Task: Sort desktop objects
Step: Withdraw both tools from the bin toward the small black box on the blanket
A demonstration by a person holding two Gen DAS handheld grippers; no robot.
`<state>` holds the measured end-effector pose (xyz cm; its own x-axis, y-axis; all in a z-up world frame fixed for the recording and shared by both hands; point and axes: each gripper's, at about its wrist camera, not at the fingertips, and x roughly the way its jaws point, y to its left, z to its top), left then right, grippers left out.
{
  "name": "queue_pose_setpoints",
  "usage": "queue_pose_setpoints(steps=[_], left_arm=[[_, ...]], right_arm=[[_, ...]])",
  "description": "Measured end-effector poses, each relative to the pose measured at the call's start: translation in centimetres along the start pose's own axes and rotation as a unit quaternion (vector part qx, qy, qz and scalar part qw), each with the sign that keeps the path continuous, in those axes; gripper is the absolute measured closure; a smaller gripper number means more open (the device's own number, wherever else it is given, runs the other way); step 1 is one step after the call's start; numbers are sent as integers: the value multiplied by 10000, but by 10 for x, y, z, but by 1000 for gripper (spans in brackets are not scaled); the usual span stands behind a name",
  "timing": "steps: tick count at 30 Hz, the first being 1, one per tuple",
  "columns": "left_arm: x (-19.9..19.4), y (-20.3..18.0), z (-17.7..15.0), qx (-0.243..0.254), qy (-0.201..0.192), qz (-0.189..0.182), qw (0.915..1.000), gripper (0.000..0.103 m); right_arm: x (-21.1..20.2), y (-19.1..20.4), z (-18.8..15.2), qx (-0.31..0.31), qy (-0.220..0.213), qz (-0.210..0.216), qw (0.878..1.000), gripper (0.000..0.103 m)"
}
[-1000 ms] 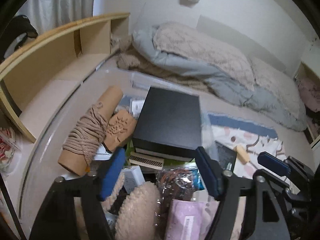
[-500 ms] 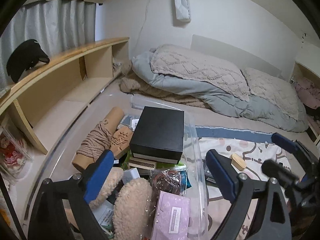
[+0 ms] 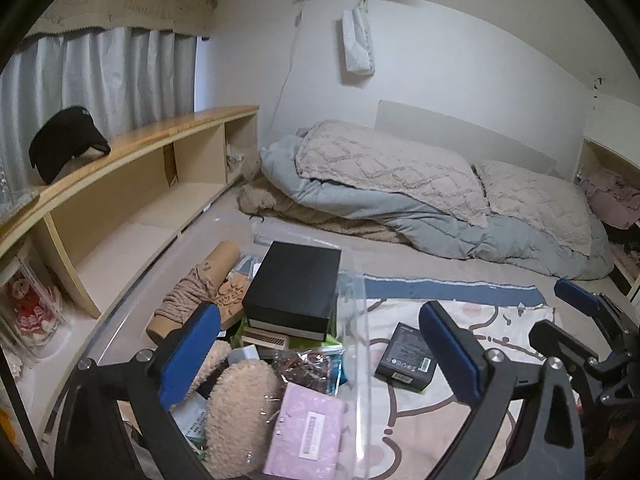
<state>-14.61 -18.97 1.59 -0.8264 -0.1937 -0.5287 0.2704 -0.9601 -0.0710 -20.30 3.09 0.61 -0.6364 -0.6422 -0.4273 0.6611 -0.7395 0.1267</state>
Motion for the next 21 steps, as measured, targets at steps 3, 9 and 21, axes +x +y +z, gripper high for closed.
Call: queue_pose_setpoints(steps=[3, 9, 21], left_arm=[[-8, -12, 0, 66, -60, -54, 9999, 3], [-22, -36, -3, 161, -132, -197, 9996, 3], [-38, -77, 3, 76, -423, -837, 9956, 3]], right_arm=[[-14, -9, -1, 18, -47, -105, 9999, 0], [-44, -29, 1, 160, -198, -337, 9991, 0], [-102, -69, -2, 414, -353, -1032, 9932, 0]])
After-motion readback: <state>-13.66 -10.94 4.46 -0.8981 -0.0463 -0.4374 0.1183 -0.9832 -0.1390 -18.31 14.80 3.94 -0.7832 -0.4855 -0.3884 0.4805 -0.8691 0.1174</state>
